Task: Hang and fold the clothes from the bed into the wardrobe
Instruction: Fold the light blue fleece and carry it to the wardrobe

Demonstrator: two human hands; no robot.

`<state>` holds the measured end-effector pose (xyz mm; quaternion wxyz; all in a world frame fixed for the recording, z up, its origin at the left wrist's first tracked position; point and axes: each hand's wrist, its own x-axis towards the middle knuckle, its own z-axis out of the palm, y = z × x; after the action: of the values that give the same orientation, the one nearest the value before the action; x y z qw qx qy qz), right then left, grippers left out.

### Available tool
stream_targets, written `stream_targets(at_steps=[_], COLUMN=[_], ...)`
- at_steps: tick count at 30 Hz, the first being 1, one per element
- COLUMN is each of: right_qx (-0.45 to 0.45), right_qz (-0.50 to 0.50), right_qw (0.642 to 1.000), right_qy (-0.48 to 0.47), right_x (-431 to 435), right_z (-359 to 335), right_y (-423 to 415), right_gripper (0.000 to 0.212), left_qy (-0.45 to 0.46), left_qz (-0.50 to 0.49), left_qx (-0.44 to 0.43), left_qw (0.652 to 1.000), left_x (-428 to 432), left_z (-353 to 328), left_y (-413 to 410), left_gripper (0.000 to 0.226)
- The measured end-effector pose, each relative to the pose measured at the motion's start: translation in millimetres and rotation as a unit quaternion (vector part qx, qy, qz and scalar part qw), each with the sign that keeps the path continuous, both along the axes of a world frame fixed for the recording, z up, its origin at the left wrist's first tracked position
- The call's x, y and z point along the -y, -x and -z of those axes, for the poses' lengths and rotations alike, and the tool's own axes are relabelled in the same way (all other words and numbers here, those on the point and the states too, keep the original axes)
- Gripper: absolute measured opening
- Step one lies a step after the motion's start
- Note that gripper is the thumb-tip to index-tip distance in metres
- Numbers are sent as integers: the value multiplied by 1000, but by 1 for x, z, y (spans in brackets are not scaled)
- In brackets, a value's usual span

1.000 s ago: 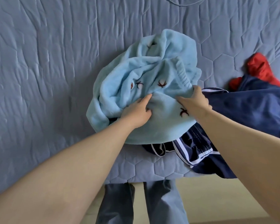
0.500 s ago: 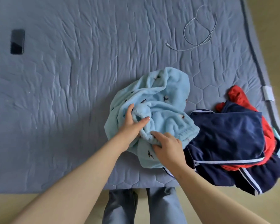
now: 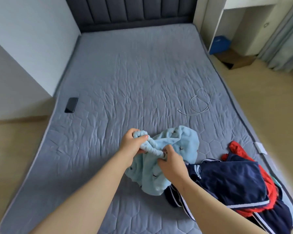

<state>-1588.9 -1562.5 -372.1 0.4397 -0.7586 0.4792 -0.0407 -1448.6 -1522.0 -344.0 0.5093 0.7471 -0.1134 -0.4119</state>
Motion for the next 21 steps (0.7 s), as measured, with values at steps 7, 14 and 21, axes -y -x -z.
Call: stream_targets(at_steps=[7,14,21], right_qx=[111,263,347], right_qz=[40,49,47], right_qw=[992,949,888], right_qy=[53,167,298], right_x=[26,47,66], right_z=[-105,-237,-365], right_y=[-47,-93,-108], right_gripper=[14,14,9], left_qy=[134,276,383], left_qz=[-51,-75,-69], left_qx=[38,95,207], left_qw=[989,954,898], left_x=[4,19,23], left_z=[-112,-251,-375], left_y=[-35,-68,-82], left_gripper=[16,13,10])
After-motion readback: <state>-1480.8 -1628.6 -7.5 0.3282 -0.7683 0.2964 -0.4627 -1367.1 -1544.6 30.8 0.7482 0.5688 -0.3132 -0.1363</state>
